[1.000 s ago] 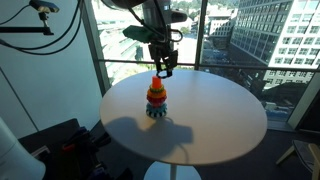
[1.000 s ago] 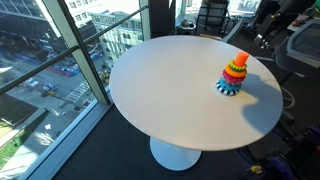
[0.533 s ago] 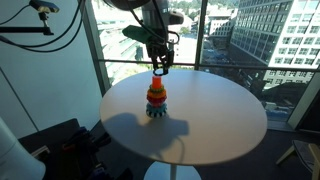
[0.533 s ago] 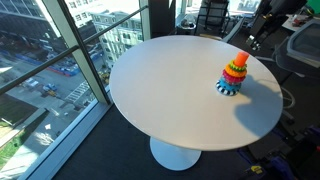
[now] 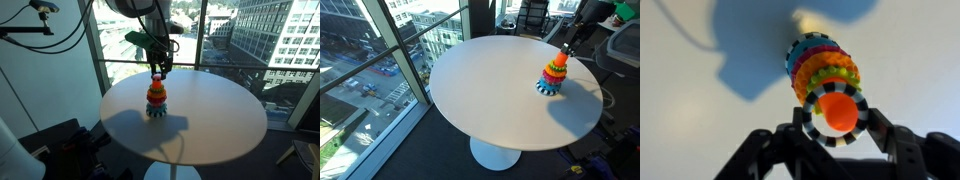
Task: Put the black and white circular object on the orange object
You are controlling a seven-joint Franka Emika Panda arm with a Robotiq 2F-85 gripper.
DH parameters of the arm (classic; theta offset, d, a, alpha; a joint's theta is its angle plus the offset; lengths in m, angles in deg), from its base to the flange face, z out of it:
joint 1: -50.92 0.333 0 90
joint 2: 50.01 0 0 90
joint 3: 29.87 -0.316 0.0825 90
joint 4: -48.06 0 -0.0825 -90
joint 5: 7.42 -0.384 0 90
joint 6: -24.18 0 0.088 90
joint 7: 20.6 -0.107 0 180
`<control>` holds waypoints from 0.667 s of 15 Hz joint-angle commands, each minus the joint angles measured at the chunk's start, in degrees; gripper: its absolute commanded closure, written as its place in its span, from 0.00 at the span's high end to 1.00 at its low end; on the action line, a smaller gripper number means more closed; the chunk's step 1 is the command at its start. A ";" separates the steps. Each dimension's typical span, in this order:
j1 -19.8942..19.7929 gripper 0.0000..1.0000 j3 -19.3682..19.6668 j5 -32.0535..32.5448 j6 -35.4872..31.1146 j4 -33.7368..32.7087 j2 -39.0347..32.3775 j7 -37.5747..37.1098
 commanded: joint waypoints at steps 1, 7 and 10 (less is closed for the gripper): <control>-0.57 0.41 -0.34 -1.98 3.07 -3.06 -2.08 2.35; -0.46 0.41 -0.99 -2.03 4.35 -4.04 -2.46 3.06; -0.31 0.41 -1.48 -1.53 4.65 -4.31 -2.53 2.54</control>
